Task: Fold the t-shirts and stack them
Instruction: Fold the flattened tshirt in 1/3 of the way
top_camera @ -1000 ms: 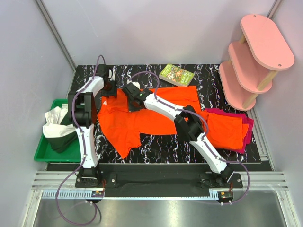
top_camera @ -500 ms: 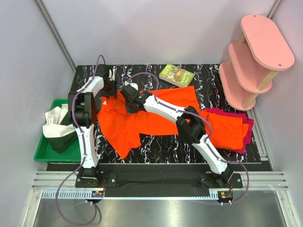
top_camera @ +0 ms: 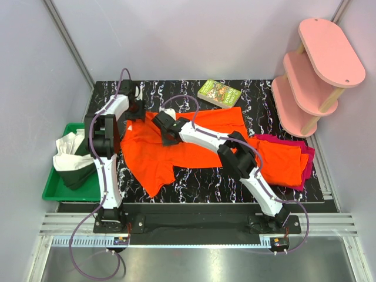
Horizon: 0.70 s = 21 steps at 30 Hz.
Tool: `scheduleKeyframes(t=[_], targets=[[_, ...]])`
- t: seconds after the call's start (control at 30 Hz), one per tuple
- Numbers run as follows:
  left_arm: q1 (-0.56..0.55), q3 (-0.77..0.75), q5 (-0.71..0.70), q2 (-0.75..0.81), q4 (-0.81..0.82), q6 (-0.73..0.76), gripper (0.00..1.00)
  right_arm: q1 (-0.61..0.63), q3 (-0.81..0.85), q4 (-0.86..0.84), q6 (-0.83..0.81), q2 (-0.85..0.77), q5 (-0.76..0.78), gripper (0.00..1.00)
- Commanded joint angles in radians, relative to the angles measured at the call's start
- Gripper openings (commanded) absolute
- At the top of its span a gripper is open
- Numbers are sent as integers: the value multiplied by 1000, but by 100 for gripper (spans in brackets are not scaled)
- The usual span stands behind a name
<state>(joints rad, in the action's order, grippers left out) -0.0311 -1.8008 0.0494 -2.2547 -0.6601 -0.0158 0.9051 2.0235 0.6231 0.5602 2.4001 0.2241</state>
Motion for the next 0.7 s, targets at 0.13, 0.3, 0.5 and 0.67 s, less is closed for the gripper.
scheduleKeyframes(t=[0.13, 0.3, 0.5, 0.67], targets=[[3, -38, 7, 12, -1, 8, 55, -57, 207, 58, -83, -73, 176, 34], [3, -35, 1, 21, -7, 8, 55, -221, 101, 87, -92, -90, 247, 25], [3, -19, -3, 27, -13, 8, 55, -408, 37, 99, -149, -64, 256, 6], [3, -23, -13, 21, -18, 8, 55, -428, 27, 98, -175, -29, 268, 4]])
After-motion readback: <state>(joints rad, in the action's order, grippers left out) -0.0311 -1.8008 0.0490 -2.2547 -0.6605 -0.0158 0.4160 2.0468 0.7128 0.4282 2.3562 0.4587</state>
